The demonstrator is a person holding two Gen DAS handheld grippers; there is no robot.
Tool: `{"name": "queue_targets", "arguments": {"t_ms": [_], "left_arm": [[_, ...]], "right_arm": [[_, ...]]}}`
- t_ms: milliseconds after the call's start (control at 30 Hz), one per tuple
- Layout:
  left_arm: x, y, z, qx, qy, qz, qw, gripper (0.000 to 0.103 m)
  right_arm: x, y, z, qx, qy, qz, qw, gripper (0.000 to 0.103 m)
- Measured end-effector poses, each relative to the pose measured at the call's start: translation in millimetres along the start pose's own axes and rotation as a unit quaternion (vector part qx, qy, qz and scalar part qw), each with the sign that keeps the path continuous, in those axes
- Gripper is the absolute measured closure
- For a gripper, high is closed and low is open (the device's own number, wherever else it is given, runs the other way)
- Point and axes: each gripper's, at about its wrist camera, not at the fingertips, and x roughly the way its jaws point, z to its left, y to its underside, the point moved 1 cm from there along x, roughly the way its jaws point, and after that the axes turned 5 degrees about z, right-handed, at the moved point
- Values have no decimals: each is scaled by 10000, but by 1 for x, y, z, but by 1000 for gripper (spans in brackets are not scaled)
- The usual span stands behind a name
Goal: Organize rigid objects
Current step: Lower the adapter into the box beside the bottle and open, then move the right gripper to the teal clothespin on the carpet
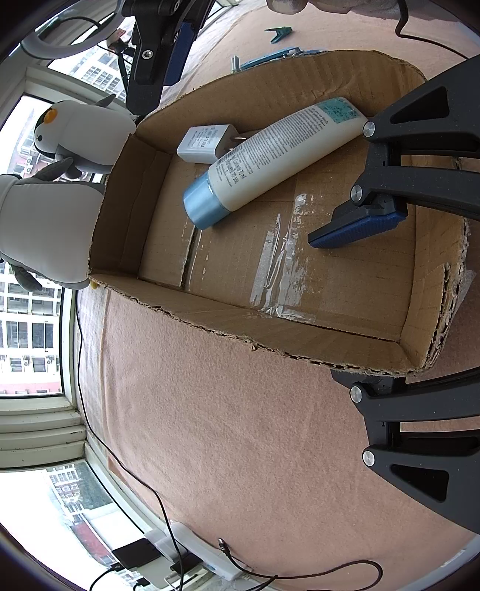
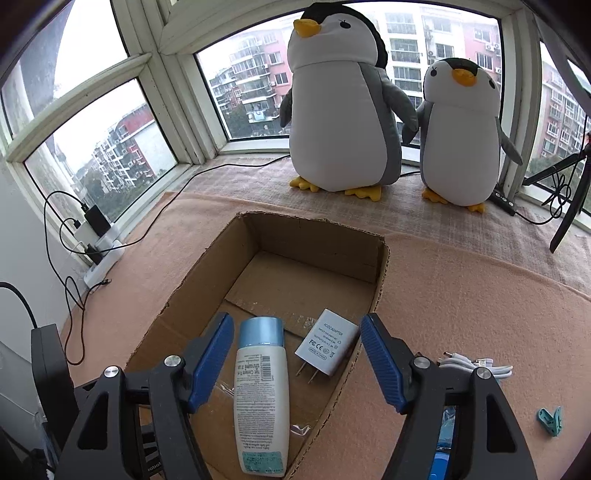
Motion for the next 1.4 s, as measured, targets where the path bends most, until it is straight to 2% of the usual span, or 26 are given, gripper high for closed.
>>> {"name": "queue_targets", "arguments": {"t_ms": [133, 433, 867, 1100, 1233, 1400], "left_arm": [[0, 0, 0, 2, 1, -1, 10000, 47], [0, 0, 0, 1, 1, 0, 10000, 47], [0, 0, 0, 1, 5, 0, 10000, 47], [0, 0, 0, -1, 2, 0, 10000, 47], [0, 0, 0, -1, 3, 3, 10000, 47], [1, 0, -1, 8, -16, 14, 10000, 47]], "right_arm": [[-7, 4, -12, 177, -122, -10, 9998, 35], [-41, 27, -52, 466, 11, -138, 9988, 35], [-93, 75, -155, 1381, 708, -231, 9876, 35], [-96, 100, -202, 1469, 1358, 36, 9798, 35], [-88, 111, -220, 1407, 1530, 253, 9778, 35], [-72, 114, -223, 1183, 1613, 468, 9787, 35]]}}
